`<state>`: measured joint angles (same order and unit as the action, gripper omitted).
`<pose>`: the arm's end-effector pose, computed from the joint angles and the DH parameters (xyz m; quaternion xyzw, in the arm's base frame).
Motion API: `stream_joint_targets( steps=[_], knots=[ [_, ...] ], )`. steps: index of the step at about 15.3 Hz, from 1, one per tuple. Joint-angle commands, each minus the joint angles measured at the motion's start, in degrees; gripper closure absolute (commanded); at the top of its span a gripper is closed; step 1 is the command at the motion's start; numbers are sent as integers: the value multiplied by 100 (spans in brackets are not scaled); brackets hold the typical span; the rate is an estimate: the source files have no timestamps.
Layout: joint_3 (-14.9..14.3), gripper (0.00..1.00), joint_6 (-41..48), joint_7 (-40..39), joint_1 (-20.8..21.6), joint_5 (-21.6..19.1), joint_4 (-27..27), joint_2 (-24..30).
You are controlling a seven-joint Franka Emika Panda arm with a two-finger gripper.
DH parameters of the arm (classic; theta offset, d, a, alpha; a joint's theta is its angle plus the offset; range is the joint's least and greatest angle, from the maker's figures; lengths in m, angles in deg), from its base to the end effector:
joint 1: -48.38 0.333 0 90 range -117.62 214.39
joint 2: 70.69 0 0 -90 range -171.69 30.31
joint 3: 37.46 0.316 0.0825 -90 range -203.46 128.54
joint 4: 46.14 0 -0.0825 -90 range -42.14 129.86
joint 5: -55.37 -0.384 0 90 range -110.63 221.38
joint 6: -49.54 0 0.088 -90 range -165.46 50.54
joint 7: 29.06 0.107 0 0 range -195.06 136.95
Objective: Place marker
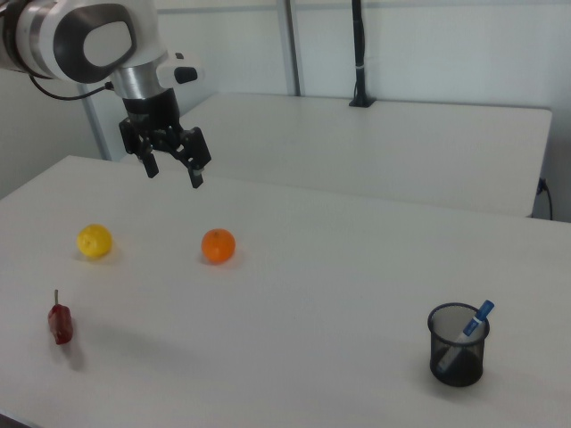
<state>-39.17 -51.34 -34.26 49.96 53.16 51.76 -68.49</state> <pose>0.5579 0.0019 0.5973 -0.9979 -0.0414 -0.0460 0.0175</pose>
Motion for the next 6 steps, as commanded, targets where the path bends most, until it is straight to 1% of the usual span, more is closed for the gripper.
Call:
stream_joint_targets(
  steps=[1,6],
  knots=[
    [-303,0,-222,-481,159,28,63,16],
    [-303,0,-187,-429,220,37,71,17]
  ],
)
